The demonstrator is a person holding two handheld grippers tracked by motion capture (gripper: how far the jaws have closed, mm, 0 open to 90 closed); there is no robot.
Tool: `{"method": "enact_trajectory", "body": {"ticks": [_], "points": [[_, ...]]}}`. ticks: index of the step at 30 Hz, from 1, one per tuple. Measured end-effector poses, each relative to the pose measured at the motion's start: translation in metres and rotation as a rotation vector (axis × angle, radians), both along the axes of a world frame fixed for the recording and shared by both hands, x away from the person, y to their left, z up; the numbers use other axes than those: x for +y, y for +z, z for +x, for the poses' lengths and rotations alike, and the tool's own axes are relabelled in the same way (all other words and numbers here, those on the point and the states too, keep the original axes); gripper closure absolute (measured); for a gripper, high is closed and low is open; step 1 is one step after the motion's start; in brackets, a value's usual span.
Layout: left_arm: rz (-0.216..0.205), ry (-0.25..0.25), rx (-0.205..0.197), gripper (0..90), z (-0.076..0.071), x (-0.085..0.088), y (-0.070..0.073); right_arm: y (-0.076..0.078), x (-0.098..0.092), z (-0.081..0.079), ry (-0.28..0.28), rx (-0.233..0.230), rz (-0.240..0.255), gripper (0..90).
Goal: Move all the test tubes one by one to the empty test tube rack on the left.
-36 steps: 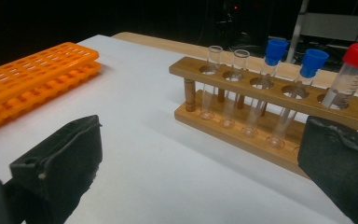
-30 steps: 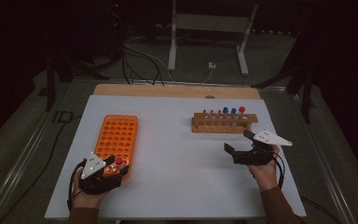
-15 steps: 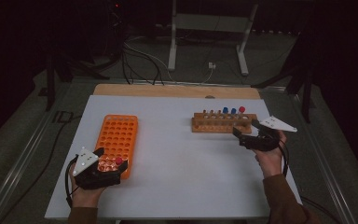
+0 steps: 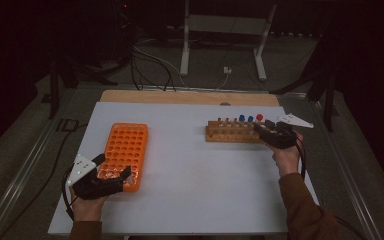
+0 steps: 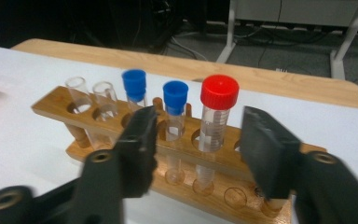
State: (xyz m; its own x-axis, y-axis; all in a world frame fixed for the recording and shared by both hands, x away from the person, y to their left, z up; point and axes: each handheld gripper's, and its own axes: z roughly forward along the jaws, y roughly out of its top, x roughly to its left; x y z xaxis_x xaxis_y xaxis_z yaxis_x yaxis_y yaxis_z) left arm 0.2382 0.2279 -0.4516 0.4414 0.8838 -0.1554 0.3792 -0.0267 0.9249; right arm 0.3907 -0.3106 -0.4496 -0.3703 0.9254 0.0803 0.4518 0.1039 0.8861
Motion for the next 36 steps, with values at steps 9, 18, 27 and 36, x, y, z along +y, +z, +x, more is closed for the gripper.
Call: {"method": "enact_trajectory", "body": {"ticks": [9, 18, 27, 36], "points": [[0.005, 0.005, 0.020, 0.9, 0.002, -0.002, -0.004, -0.014, 0.005, 0.019, -0.058, 0.035, -0.035, 62.0], [0.011, 0.004, 0.025, 0.9, 0.002, -0.004, -0.006, -0.019, 0.003, 0.025, -0.065, 0.021, 0.000, 68.0], [0.016, 0.004, 0.022, 0.9, 0.002, -0.004, -0.005, -0.015, 0.006, 0.020, -0.060, -0.015, -0.021, 74.5], [0.025, -0.002, 0.007, 0.9, 0.002, -0.007, 0.000, 0.004, 0.002, 0.012, -0.051, -0.071, -0.015, 74.7]]}}
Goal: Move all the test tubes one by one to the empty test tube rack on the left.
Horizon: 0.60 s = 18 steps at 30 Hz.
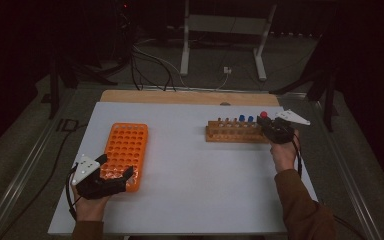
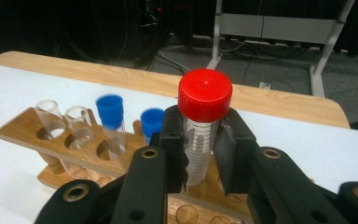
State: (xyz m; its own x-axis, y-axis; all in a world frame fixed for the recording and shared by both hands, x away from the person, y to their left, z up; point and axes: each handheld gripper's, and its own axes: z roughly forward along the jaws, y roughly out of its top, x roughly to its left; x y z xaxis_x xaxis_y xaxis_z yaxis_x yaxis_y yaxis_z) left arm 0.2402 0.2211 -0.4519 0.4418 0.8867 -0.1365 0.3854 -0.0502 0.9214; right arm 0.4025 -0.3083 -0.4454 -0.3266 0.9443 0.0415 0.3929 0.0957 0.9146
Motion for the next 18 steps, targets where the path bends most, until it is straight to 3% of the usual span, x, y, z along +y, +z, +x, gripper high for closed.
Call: {"method": "enact_trajectory", "body": {"ticks": [7, 10, 18], "points": [[-0.006, -0.003, -0.032, 0.9, 0.000, -0.003, 0.008, 0.027, -0.003, -0.009, 0.020, -0.061, -0.017, 74.8], [-0.004, -0.001, -0.043, 0.9, 0.000, -0.004, 0.011, 0.034, -0.005, -0.013, 0.029, -0.075, -0.003, 74.8], [0.012, 0.004, -0.079, 1.0, 0.003, -0.014, 0.022, 0.043, 0.001, -0.027, 0.095, -0.066, 0.029, 74.7]]}}
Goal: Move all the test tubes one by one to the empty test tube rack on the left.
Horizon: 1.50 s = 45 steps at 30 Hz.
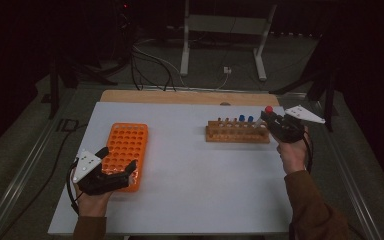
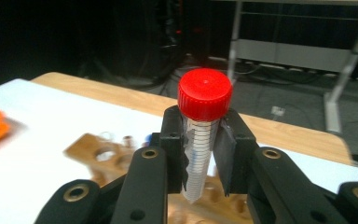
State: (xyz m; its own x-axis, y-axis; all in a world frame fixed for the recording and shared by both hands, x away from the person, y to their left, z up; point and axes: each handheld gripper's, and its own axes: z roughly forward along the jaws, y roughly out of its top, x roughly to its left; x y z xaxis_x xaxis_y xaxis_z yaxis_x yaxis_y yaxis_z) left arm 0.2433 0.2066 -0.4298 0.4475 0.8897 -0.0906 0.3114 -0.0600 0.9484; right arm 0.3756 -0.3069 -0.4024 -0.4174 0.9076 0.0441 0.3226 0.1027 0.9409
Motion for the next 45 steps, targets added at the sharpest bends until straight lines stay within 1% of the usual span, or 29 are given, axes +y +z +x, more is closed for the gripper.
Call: {"method": "enact_trajectory", "body": {"ticks": [1, 2, 6, 7, 8, 13, 15, 16, 17, 19, 20, 21, 24, 25, 27, 29, 30, 34, 37, 38, 40, 43, 45], "points": [[0.001, -0.003, -0.003, 0.9, 0.001, -0.003, 0.001, 0.001, 0.006, -0.004, 0.028, 0.006, -0.014, 74.8], [0.003, -0.008, -0.006, 0.9, 0.002, -0.005, 0.002, 0.001, 0.006, -0.004, 0.028, 0.006, -0.014, 74.8], [0.000, -0.029, -0.015, 0.9, 0.005, -0.017, 0.005, -0.001, 0.021, -0.011, 0.082, 0.021, -0.033, 74.7], [0.002, -0.036, -0.019, 0.9, 0.006, -0.020, 0.006, -0.002, 0.029, -0.013, 0.107, 0.032, -0.033, 74.7], [0.009, -0.039, -0.020, 0.9, 0.006, -0.023, 0.007, -0.002, 0.029, -0.013, 0.107, 0.032, -0.033, 74.7], [0.038, -0.068, -0.025, 1.0, 0.008, -0.041, 0.011, -0.007, 0.049, -0.020, 0.178, 0.051, -0.038, 74.6], [0.045, -0.081, -0.025, 1.0, 0.010, -0.048, 0.012, -0.008, 0.058, -0.022, 0.205, 0.059, -0.038, 74.6], [0.051, -0.085, -0.024, 1.3, 0.010, -0.052, 0.013, -0.009, 0.065, -0.025, 0.231, 0.065, -0.039, 74.5], [0.057, -0.088, -0.021, 1.3, 0.012, -0.056, 0.014, -0.009, 0.065, -0.025, 0.231, 0.065, -0.039, 74.5], [0.070, -0.095, -0.022, 1.5, 0.014, -0.063, 0.014, -0.009, 0.072, -0.028, 0.253, 0.069, -0.034, 74.5], [0.067, -0.101, -0.023, 1.6, 0.015, -0.068, 0.014, -0.010, 0.075, -0.028, 0.265, 0.072, -0.025, 74.5], [0.073, -0.108, -0.024, 1.5, 0.016, -0.072, 0.014, -0.010, 0.078, -0.029, 0.274, 0.078, -0.019, 74.5], [0.079, -0.130, -0.027, 1.6, 0.019, -0.084, 0.014, -0.010, 0.087, -0.032, 0.307, 0.085, -0.014, 74.5], [0.086, -0.139, -0.028, 1.6, 0.020, -0.088, 0.014, -0.010, 0.090, -0.033, 0.316, 0.085, -0.012, 74.5], [0.088, -0.166, -0.021, 3.6, 0.021, -0.096, 0.013, -0.009, 0.096, -0.035, 0.340, 0.081, -0.015, 74.5], [0.101, -0.183, -0.014, 5.2, 0.023, -0.103, 0.011, -0.009, 0.102, -0.037, 0.364, 0.079, -0.016, 74.5], [0.101, -0.194, -0.008, 6.0, 0.024, -0.106, 0.010, -0.009, 0.105, -0.038, 0.375, 0.078, -0.018, 74.5], [0.106, -0.229, 0.004, 9.8, 0.030, -0.120, 0.006, -0.009, 0.117, -0.040, 0.412, 0.091, -0.009, 74.4], [0.121, -0.254, 0.013, 14.9, 0.035, -0.130, 0.002, -0.011, 0.126, -0.042, 0.436, 0.093, -0.009, 74.4], [0.126, -0.257, 0.019, 16.6, 0.037, -0.134, 0.000, -0.013, 0.132, -0.044, 0.451, 0.097, -0.009, 74.4], [0.139, -0.269, 0.030, 17.0, 0.041, -0.141, -0.003, -0.014, 0.135, -0.045, 0.457, 0.101, -0.009, 74.3], [0.158, -0.286, 0.036, 18.3, 0.045, -0.151, -0.007, -0.015, 0.143, -0.047, 0.477, 0.106, -0.009, 74.3], [0.165, -0.291, 0.033, 21.0, 0.047, -0.156, -0.009, -0.016, 0.146, -0.048, 0.488, 0.107, -0.010, 74.2]]}}
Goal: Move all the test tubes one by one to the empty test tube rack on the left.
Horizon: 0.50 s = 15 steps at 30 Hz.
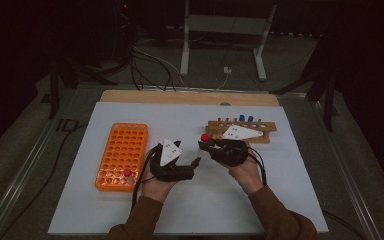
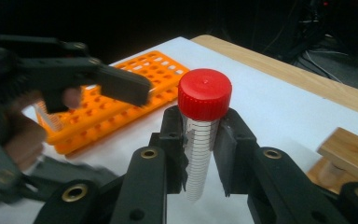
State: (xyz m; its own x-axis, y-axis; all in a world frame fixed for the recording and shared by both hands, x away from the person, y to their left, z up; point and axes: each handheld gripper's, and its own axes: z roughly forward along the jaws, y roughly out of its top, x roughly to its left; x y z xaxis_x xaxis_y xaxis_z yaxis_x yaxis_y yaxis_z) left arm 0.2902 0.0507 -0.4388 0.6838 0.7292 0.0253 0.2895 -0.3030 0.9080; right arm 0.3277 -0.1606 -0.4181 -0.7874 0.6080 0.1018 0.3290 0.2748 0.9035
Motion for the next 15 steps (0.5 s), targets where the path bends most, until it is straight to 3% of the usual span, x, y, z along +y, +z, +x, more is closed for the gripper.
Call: {"method": "enact_trajectory", "body": {"ticks": [2, 4, 5, 8, 15], "points": [[0.010, -0.001, 0.001, 24.7, 0.0020, -0.0033, -0.0013, -0.0007, 0.0023, -0.0009, 0.008, 0.001, 0.002, 74.2], [0.014, -0.002, 0.003, 38.3, 0.0036, -0.0048, -0.0028, -0.0014, 0.0041, -0.0021, 0.018, 0.007, 0.007, 74.2], [0.016, -0.014, 0.006, 38.3, 0.0045, -0.0045, -0.0033, -0.0014, 0.0041, -0.0021, 0.018, 0.007, 0.007, 74.2], [0.030, -0.042, 0.020, 58.7, 0.0063, -0.0057, -0.0054, -0.0019, 0.0054, -0.0032, 0.030, 0.010, 0.010, 74.2], [0.033, -0.068, 0.029, 68.9, 0.0074, -0.0078, -0.0076, -0.0036, 0.0084, -0.0039, 0.044, 0.020, 0.010, 74.3]]}}
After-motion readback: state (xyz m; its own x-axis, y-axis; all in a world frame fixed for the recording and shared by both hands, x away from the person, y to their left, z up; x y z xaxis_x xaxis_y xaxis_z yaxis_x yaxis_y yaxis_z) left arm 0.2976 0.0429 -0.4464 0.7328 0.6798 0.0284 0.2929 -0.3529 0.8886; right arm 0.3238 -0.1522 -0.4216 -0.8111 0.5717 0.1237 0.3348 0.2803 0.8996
